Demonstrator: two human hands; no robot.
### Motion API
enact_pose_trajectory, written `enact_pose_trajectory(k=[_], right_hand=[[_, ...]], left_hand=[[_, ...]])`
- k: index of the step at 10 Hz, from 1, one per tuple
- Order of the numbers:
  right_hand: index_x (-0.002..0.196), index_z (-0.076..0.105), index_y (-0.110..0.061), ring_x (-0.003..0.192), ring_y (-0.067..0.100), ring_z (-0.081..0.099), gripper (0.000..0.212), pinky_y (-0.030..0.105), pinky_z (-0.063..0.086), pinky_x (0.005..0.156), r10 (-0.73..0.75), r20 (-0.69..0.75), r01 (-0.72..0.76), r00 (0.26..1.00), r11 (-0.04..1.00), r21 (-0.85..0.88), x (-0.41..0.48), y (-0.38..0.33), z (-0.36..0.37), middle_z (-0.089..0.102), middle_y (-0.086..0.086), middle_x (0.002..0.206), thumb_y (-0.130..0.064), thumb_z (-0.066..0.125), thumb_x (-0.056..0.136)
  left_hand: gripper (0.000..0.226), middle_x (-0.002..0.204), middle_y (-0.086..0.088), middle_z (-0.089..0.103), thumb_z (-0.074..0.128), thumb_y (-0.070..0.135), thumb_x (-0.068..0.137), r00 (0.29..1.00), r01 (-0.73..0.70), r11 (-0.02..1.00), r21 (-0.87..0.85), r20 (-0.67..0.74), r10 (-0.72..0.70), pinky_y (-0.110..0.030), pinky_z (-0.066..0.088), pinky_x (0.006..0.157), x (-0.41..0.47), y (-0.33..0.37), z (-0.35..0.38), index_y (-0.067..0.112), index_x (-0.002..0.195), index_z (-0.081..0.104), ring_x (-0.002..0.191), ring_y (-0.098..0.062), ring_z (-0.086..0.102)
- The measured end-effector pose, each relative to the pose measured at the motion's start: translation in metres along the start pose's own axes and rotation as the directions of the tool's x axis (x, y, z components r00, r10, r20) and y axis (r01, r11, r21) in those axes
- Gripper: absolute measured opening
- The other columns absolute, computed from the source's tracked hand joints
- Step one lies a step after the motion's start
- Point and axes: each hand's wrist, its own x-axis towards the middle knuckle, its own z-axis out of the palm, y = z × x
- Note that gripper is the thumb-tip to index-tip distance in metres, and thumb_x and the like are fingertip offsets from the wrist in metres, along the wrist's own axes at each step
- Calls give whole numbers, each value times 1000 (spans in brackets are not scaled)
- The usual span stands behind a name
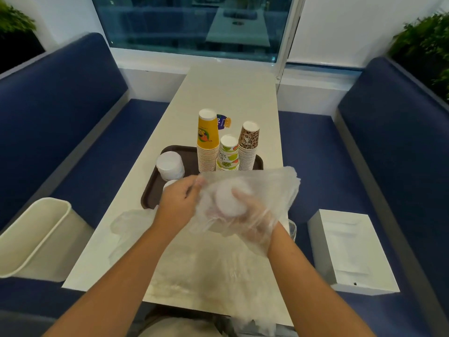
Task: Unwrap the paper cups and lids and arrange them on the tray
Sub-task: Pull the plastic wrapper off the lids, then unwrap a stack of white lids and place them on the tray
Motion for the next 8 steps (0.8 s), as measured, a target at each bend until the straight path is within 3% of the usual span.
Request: enact_pose_trajectory(k=[1,2,3,4,5,6,7,8], right_hand=[[111,64,-14,83,22,71,16,35,56,69,15,-46,-14,999,999,37,-16,-4,-22,72,11,104,-18,49,106],[116,66,-12,79,23,73,19,34,58,62,76,52,-74,996,997,-39,-24,-2,-27,73,11,96,-17,53,104],[120,61,-16,88,18,66,20,35,54,72,19,-9,-20,1000,978,-209,-20,6,-20,67,3,104,-7,52,104],[121,66,-16,94,24,69,24,41,60,78,-146,-231,67,962,946,-318,-21,-14,-31,72,8,110,-9,60,99],[118,62,-30,92,25,70,35,39,62,70,-417,-450,268,790,894,-359,-28,-28,-50,68,3,108,-13,66,88],[136,49,-39,105,12,54,61,22,53,83,-788,-289,347,544,525,-777,-37,-27,-45,51,-7,124,-19,76,85],[143,45,-35,105,5,45,75,10,43,89,-750,209,452,628,132,-882,-35,8,-14,42,-6,130,-18,81,80],[146,46,-32,111,19,53,74,29,51,97,-613,314,463,725,97,-881,-17,49,-10,41,-1,128,-20,81,81]], left_hand=[[25,83,6,64,58,37,105,975,197,979,-44,-97,-200,-37,53,71,3,-20,-17,26,86,70,78,-13,61],[31,120,5,64,80,51,85,974,219,950,-224,104,-200,-27,52,86,-3,-14,-22,33,108,69,109,-13,66],[38,112,9,76,88,23,85,956,256,887,-383,238,-173,-28,58,82,-12,1,-12,33,117,69,105,-9,72],[29,96,8,75,85,23,79,961,219,904,-366,242,-135,-30,60,77,-9,-3,-11,36,97,66,90,-13,71],[28,99,10,74,79,9,88,903,158,982,-103,418,-102,-22,54,81,-10,-20,-13,31,102,70,94,-11,70],[26,107,14,74,73,18,95,828,68,979,194,536,-164,-34,57,93,-12,-40,-2,41,103,68,103,-10,68],[43,120,12,67,76,14,90,873,12,926,378,448,-194,-35,53,99,-10,-53,6,47,114,61,113,-15,63],[54,129,6,61,84,19,85,913,75,930,360,351,-209,-38,50,105,-13,-52,1,41,128,60,120,-17,58]])
